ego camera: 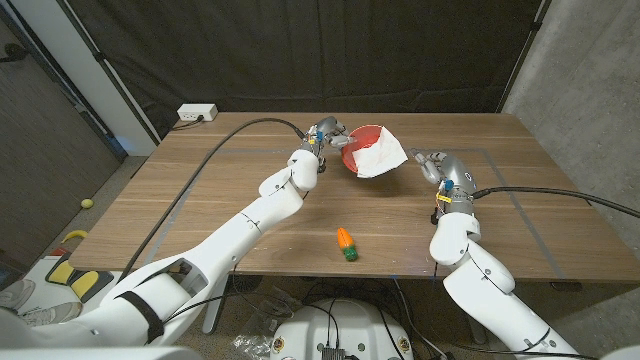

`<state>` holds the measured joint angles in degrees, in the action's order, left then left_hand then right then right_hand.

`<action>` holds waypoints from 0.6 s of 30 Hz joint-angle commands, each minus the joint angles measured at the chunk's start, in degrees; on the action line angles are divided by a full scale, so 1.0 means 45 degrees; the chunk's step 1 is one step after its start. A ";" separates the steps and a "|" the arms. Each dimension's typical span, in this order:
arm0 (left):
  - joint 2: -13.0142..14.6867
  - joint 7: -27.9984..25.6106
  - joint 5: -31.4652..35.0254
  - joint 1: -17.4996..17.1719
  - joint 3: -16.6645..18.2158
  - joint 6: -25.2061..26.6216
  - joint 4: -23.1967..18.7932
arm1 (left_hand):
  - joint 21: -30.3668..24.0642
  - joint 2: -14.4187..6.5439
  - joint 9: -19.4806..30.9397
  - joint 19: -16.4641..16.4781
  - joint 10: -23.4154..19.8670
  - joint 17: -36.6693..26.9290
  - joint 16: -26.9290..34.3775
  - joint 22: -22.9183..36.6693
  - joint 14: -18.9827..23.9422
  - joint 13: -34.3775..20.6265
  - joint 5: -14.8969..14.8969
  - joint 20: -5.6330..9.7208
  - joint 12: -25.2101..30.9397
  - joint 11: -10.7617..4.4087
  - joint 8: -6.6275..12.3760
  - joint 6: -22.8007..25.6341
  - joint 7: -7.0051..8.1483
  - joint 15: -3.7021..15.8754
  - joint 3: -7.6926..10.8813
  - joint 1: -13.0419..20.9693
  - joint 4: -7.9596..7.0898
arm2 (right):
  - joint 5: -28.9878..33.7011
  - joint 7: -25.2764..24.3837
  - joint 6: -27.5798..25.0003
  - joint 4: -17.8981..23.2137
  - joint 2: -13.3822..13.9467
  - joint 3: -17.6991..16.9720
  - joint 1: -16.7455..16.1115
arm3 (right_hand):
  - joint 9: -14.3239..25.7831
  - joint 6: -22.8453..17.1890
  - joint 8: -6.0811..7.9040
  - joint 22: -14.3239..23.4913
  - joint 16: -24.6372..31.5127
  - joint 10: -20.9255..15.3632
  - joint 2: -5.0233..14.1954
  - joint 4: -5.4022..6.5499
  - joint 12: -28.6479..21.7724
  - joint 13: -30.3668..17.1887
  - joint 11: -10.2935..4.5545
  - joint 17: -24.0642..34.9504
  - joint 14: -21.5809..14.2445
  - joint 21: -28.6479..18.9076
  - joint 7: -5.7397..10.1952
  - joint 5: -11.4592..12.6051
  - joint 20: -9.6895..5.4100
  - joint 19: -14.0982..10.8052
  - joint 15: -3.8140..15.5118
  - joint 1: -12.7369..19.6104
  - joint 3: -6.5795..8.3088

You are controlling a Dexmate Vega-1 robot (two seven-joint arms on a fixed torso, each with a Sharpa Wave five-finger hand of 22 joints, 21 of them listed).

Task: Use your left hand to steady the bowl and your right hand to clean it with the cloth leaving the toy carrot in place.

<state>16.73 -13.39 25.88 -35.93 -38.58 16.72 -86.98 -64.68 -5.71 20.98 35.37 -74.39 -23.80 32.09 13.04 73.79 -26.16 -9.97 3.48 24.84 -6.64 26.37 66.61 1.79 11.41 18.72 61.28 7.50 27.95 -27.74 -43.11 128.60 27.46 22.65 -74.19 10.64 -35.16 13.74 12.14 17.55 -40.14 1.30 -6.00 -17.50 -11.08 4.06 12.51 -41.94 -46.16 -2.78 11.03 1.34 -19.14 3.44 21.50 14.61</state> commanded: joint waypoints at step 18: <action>-0.0386 -0.0655 -0.0193 0.0329 -0.0368 0.0285 0.0467 | -0.0437 -0.0154 0.0354 -0.0163 0.0072 -0.0256 0.0038 -0.0073 0.0130 -0.0300 -0.0039 0.0780 0.0168 -0.0045 0.0170 0.0821 -0.0887 0.0219 0.0436 0.0132 -0.0113 | 0.3318 0.2038 -0.4131 -0.0055 0.0375 0.3455 0.2706 | 0.0594 -0.3126 0.0813 0.1163 0.4525 -0.4258 -0.0526 -0.0729 -0.1734 -0.1370 -0.1192 0.3288 -0.2734 -0.2003 0.0767 0.0503 -0.0426 -0.1325 0.1686 0.3409 -0.0435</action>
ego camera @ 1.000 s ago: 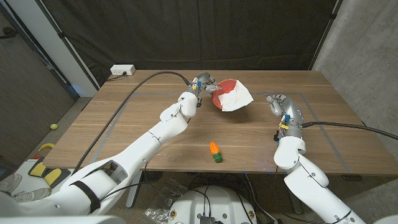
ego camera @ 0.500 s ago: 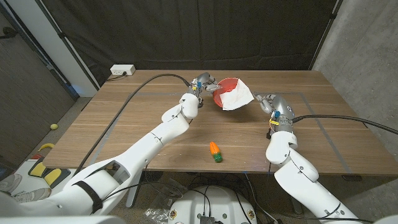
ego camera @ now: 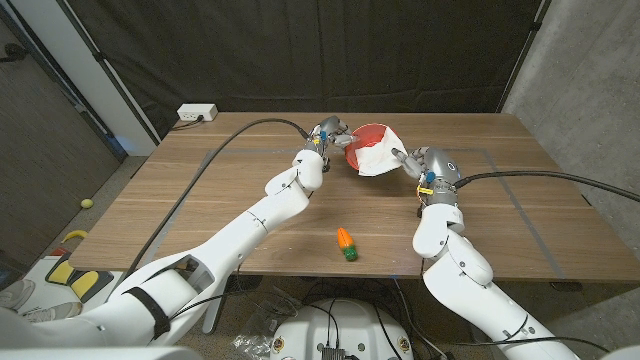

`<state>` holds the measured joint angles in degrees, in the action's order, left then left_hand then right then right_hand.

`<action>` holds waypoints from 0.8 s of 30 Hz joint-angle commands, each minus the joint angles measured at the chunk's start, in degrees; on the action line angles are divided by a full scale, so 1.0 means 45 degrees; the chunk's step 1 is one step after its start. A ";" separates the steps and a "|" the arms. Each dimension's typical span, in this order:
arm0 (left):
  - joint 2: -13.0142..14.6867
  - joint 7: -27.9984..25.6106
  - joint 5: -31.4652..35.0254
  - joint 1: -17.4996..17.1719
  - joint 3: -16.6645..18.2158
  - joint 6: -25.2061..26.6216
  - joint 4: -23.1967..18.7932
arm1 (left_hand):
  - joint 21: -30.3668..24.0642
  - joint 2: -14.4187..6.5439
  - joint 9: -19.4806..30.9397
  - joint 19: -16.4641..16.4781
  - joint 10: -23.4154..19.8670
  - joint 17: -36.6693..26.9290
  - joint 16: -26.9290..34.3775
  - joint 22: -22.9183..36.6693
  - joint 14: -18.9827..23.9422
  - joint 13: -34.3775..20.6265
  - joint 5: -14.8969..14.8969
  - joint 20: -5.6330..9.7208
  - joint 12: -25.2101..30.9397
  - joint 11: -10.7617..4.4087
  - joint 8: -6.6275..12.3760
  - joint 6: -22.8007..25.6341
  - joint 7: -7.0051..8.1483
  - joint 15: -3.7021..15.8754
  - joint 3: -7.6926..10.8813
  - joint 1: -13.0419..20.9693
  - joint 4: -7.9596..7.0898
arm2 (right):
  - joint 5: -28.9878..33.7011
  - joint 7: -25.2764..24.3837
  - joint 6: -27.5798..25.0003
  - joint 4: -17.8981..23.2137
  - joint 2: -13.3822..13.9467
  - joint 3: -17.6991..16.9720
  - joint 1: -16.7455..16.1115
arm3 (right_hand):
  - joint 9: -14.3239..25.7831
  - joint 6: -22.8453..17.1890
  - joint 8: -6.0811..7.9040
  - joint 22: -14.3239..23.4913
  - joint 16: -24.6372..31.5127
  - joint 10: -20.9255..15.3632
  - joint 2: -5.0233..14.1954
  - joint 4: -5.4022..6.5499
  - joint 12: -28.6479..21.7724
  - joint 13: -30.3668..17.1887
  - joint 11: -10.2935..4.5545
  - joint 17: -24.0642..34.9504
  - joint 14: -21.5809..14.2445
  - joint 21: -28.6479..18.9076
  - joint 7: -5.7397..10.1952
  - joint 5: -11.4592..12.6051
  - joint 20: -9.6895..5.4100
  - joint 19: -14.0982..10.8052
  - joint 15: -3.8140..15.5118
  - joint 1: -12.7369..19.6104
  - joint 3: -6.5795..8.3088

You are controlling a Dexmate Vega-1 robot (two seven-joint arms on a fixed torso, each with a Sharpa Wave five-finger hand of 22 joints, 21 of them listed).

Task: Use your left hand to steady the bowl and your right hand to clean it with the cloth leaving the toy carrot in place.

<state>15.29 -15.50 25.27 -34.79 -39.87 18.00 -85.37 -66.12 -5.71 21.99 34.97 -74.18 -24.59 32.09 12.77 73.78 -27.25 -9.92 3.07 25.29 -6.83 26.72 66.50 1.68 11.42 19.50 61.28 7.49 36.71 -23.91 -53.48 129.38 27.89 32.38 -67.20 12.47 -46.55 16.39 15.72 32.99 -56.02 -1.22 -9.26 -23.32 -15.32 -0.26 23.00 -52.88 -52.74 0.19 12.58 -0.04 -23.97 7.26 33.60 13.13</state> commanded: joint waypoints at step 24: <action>0.0022 -0.0167 -0.0156 0.0180 -0.0068 -0.0040 0.0227 | -0.0492 -0.0009 0.0202 -0.0239 0.0031 -0.0298 0.0005 -0.0125 0.0123 -0.0108 -0.0057 0.0897 -0.0020 0.0023 0.0036 0.0857 -0.0838 0.0209 0.0548 0.0010 -0.0156 | -0.2808 -0.0211 0.3647 -0.0841 -0.0531 -0.1838 -0.0646 | 0.0386 -0.3582 0.0854 0.1589 0.3526 -0.3082 0.2040 -0.0212 -0.2373 -0.2464 -0.0783 0.2233 -0.1445 -0.3110 0.0357 0.0070 -0.1001 -0.0147 0.1299 0.5867 0.0845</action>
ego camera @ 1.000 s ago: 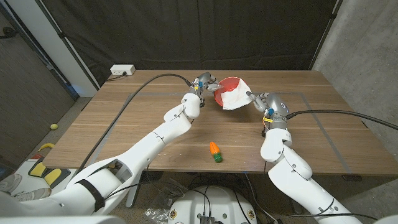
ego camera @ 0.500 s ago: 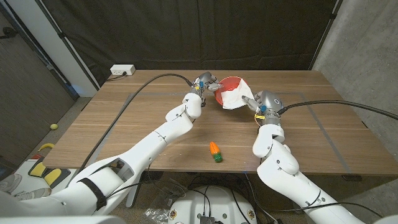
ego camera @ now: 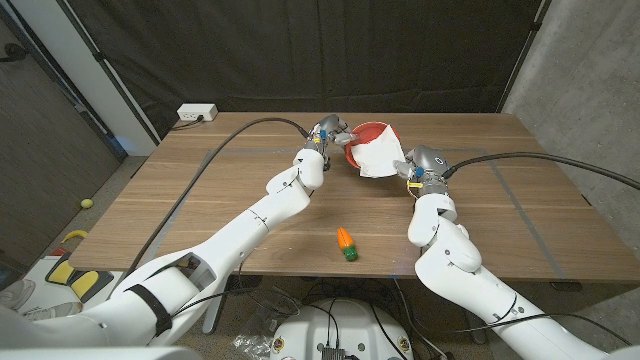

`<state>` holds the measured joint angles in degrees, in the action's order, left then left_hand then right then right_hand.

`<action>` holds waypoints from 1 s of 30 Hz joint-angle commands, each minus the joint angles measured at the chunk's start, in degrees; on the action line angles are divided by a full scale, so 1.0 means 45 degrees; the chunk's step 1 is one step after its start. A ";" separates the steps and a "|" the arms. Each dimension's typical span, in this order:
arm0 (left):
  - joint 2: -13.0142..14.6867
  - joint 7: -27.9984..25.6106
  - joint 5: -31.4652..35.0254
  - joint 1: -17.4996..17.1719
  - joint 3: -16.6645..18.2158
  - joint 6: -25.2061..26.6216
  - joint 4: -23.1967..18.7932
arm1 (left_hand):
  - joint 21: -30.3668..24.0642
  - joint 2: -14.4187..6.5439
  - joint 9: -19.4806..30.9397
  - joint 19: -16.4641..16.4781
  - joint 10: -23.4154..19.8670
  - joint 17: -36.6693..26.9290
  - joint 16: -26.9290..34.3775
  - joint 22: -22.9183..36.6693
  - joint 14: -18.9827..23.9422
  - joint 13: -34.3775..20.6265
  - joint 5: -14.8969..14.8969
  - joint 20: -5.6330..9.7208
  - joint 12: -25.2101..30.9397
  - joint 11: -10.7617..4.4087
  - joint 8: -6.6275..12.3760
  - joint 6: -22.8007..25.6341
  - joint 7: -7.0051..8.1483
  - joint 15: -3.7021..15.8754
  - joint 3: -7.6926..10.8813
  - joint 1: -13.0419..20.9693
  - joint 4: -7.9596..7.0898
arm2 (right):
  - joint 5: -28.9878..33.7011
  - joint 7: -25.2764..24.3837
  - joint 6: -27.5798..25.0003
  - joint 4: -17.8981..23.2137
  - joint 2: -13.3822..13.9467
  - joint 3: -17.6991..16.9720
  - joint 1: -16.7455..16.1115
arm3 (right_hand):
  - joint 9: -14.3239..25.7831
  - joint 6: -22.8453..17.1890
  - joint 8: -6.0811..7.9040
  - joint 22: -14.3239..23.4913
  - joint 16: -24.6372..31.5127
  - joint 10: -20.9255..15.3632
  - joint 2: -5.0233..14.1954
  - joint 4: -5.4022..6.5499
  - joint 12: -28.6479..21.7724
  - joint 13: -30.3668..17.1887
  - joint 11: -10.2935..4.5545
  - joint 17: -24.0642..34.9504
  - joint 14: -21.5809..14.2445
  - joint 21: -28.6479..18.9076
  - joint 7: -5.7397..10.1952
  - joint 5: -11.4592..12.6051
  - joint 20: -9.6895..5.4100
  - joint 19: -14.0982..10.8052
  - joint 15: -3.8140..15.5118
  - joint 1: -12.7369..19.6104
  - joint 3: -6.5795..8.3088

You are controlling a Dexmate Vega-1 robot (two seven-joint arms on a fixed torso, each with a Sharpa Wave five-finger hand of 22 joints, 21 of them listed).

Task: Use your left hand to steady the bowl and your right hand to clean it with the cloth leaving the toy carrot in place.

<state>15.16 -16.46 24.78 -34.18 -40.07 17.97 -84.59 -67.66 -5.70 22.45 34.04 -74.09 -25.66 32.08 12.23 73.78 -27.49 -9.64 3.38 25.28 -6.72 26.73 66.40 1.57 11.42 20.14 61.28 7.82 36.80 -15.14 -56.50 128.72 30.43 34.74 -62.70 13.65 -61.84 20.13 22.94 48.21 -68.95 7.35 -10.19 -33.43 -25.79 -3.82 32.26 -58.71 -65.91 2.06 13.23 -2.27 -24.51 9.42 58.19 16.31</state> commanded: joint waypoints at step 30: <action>0.0298 0.0042 -0.0975 -0.0195 0.0474 -0.1174 0.0061 | -0.0609 0.0147 0.0188 -0.0217 -0.0053 -0.0320 -0.0044 -0.0130 0.0148 -0.0121 -0.0112 0.0896 -0.0103 -0.0028 -0.0038 0.0928 -0.0800 0.0216 0.0835 -0.0145 -0.0282 | -0.5998 -0.8519 1.1450 -0.4040 -0.4551 -0.4609 -0.2622 | 0.0867 -0.0897 0.0511 0.0113 0.0489 -0.0906 -0.0329 0.0159 -0.0835 -0.1162 0.0146 0.1132 -0.0307 -0.1396 -0.0718 -0.0419 -0.0369 0.0101 0.0755 0.1148 0.0461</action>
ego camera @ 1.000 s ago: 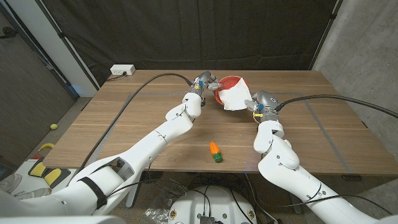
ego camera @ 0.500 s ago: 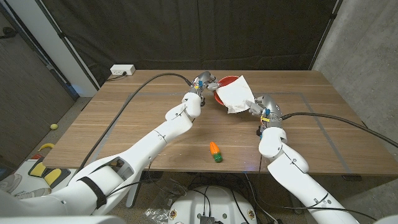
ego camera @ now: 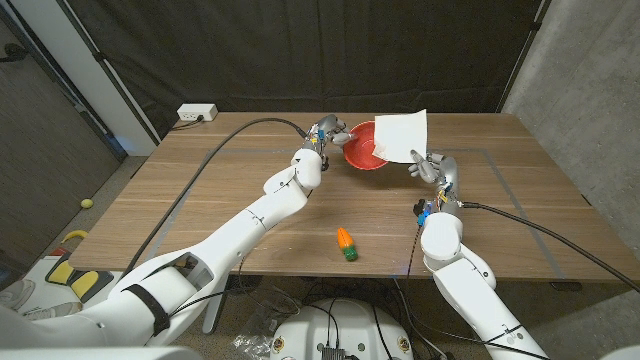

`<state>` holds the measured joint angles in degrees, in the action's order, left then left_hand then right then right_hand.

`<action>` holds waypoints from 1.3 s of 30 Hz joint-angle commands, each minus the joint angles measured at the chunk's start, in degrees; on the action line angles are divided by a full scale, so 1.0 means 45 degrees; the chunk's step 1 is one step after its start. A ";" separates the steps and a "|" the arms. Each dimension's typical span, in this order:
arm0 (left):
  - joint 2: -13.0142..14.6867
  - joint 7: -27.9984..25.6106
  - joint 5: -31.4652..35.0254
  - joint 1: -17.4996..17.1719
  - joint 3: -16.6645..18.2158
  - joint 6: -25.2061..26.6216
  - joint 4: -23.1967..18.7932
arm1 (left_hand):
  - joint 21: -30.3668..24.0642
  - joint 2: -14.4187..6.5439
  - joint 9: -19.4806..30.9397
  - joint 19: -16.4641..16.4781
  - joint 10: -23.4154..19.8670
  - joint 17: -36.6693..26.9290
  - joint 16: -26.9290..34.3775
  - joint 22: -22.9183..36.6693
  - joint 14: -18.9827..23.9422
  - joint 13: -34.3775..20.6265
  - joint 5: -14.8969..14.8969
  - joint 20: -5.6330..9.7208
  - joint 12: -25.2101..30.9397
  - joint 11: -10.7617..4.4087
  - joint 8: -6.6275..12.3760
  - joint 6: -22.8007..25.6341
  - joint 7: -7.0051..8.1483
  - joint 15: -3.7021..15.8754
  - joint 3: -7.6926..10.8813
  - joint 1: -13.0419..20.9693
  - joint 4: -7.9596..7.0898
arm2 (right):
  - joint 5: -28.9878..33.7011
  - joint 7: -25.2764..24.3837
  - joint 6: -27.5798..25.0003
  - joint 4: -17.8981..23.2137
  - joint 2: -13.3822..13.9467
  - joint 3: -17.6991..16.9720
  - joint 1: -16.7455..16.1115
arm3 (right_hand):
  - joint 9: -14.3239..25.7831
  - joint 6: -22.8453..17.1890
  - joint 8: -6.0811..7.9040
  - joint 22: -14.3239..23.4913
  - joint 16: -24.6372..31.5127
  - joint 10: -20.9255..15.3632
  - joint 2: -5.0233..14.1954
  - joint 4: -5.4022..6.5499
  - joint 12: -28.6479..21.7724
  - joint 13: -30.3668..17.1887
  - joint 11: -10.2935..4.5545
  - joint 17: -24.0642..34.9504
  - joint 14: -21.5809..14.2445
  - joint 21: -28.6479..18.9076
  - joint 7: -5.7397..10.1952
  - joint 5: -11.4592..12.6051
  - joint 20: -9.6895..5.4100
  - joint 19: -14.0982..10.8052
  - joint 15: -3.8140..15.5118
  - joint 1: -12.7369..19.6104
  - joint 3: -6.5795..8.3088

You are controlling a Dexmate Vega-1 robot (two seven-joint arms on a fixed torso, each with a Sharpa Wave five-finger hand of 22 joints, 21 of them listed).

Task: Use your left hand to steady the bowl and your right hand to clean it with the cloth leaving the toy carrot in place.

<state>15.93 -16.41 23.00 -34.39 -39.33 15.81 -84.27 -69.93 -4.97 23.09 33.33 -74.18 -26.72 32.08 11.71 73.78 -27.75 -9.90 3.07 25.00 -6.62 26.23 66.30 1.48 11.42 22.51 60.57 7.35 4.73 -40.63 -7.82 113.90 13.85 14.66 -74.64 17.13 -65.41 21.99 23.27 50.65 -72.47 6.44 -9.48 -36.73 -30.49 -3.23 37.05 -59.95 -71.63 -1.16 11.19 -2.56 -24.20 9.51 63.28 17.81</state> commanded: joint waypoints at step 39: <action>0.0637 0.2377 -0.2597 0.0554 0.0369 -0.2112 0.0365 | -0.0659 0.0160 0.0163 -0.0463 0.0064 -0.0439 -0.0211 -0.0101 0.0007 -0.0215 -0.0045 0.1040 -0.0203 -0.0034 -0.0083 0.0879 -0.0758 0.0227 0.1008 -0.0238 -0.0284 | -0.2859 0.3694 0.6536 -0.1684 0.3741 -0.0035 0.0401 | 0.0865 -0.0039 0.0194 -0.2393 -0.1637 0.0558 -0.0780 0.0266 0.0570 0.0037 0.0408 0.0380 0.0226 0.0188 0.0132 0.0607 -0.1178 0.0035 0.0641 -0.0798 0.1624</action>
<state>18.09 -9.17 13.86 -33.52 -37.35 8.78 -84.33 -72.32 -4.22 23.75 31.54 -74.06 -28.48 31.26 11.18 73.78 -28.57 -9.78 2.93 24.13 -6.73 25.80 66.43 1.61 11.42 24.82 59.82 6.80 5.60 -41.00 9.25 108.55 24.99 14.72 -74.19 20.88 -65.79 22.51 13.21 43.65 -70.25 3.11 -8.27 -34.51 -30.37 -1.44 38.74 -59.14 -70.94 -0.70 13.54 -2.65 -23.67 9.67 60.23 24.43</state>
